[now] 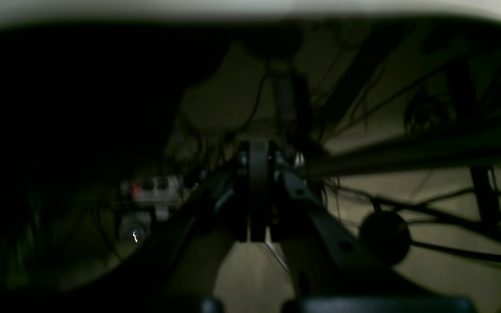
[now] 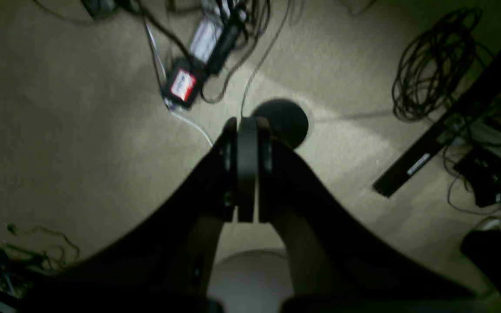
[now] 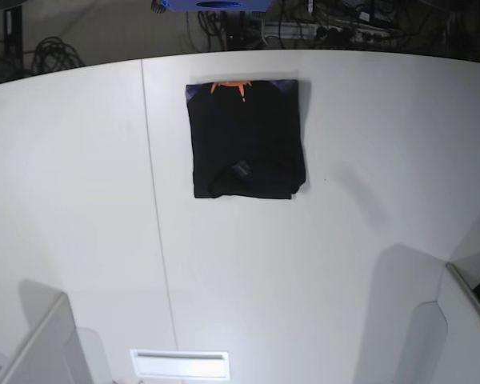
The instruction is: Fold the T-shirt properly
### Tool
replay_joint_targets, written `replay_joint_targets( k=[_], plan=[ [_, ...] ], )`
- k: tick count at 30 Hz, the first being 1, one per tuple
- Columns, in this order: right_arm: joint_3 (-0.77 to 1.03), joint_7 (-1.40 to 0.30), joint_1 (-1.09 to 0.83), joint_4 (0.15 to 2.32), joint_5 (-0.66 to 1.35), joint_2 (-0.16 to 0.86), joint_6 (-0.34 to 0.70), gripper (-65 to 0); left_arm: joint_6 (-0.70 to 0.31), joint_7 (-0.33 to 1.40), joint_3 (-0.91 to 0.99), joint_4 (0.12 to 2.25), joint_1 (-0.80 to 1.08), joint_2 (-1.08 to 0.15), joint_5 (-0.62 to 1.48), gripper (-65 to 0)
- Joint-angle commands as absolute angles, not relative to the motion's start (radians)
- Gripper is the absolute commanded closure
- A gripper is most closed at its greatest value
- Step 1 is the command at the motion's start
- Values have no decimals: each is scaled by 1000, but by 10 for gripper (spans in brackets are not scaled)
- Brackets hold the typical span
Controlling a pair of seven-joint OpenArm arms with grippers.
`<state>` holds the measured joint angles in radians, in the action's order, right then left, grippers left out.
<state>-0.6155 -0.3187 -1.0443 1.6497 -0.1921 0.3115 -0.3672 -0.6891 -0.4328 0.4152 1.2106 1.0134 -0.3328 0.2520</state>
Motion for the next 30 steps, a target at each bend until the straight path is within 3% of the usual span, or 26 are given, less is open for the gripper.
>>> replay_joint_targets(
  k=[1,8,17,19,24,30],
  plan=[
    [-619,-312,-1044,1636,-159,314,-372,0,-698,-450,407,1179,1013,-340,260,0],
    [-679,-312,-858,1460,145,354,-366,0,-698,-450,317,911,846,-317,110,0],
    [-796,-229,-645,1176,332,344,-361,0,-698,-441,309,610,628,-278,24,0],
    [-811,-200,-610,1115,378,344,-309,0,-698,-440,309,536,579,-278,24,0],
    [-808,-128,-507,894,475,323,-41,0,-698,-443,308,321,430,-278,24,0],
    [-808,30,-357,475,490,229,147,0,-682,-447,275,177,309,-268,-4,0]
  ],
)
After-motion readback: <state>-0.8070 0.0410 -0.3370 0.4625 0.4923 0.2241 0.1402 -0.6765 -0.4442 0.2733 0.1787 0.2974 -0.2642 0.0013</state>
